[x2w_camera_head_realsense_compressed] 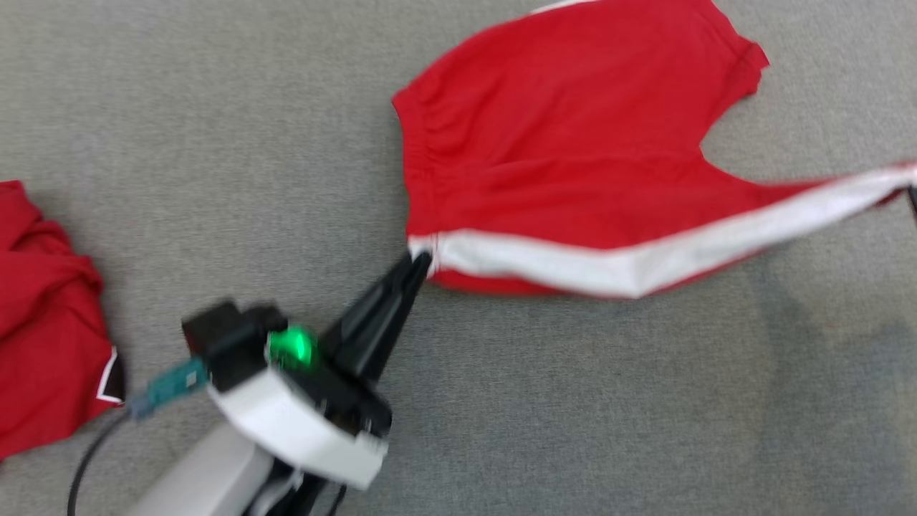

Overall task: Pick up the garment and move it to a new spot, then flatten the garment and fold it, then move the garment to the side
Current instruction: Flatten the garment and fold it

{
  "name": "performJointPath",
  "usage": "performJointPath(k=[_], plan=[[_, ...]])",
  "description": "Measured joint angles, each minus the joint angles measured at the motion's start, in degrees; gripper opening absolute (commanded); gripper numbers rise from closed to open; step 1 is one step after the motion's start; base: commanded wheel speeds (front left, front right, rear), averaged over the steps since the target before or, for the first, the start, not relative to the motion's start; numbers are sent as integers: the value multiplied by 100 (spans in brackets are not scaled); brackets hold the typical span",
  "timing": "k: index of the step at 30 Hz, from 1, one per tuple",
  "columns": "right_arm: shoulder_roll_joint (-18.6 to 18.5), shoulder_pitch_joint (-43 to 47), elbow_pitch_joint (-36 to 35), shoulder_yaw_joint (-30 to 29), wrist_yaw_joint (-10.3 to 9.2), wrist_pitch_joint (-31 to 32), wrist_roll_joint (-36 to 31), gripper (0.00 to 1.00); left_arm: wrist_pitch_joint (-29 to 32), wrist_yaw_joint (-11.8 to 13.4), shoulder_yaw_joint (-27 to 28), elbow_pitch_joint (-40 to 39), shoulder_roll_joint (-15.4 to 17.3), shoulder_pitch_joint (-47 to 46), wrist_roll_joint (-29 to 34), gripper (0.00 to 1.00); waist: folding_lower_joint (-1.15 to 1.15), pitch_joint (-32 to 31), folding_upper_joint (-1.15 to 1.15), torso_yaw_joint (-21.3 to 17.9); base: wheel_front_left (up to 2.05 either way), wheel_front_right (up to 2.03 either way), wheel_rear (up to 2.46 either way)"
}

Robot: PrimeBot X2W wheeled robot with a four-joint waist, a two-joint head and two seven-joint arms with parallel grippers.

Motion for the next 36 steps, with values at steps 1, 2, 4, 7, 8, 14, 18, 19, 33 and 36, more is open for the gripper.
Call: performJointPath(k=[1, 2, 4, 7, 8, 14, 18, 19, 33, 36], plan=[[47, 293, -154, -110, 0, 1, 14, 0, 0, 0, 55, -74, 10, 280, 14, 0, 0, -53, 0, 37, 0, 0, 0], [123, 559, -282, -293, 0, 1, 8, 0, 0, 0, 144, -154, 7, 562, 37, 0, 0, -109, 0, 73, 0, 0, 0], [222, 1018, -522, -600, 0, 1, -36, 0, 0, 0, 266, -366, -16, 1023, 64, 0, 0, -214, 0, 140, 0, 0, 0], [370, 1625, -823, -959, 0, 1, -109, 0, -1, 0, 423, -705, -38, 1553, 71, 0, 0, -351, 0, 249, 0, 0, 0], [399, 1798, -918, -1055, 0, 0, -134, 0, -1, 0, 426, -809, -16, 1685, 81, 0, 0, -390, 0, 291, 0, 0, 0], [412, 2219, -1090, -1406, 0, 0, -134, 0, 89, 135, 426, -1071, 64, 1967, 51, 0, 0, -515, 0, 502, 0, 0, 0], [360, 2025, -864, -1279, 0, 0, 83, 0, 476, 202, 354, -1020, -183, 1627, -199, 0, 0, -442, 0, 628, 0, 0, 0], [297, 1886, -750, -1174, 0, 1, 144, 0, 603, 201, 347, -971, -297, 1460, -370, 0, 0, -397, 0, 648, 0, 0, 0], [-700, -1257, 1005, 844, 0, 111, 1205, 0, 1861, 481, 915, 547, -1146, -556, -1867, 0, 0, 457, 0, 996, 0, 0, 0], [-749, -2079, 1415, 1474, 0, 253, 1575, 0, 2058, 531, 992, 894, -1266, -928, -2069, 0, 0, 630, 0, 1092, 0, 0, 0]])
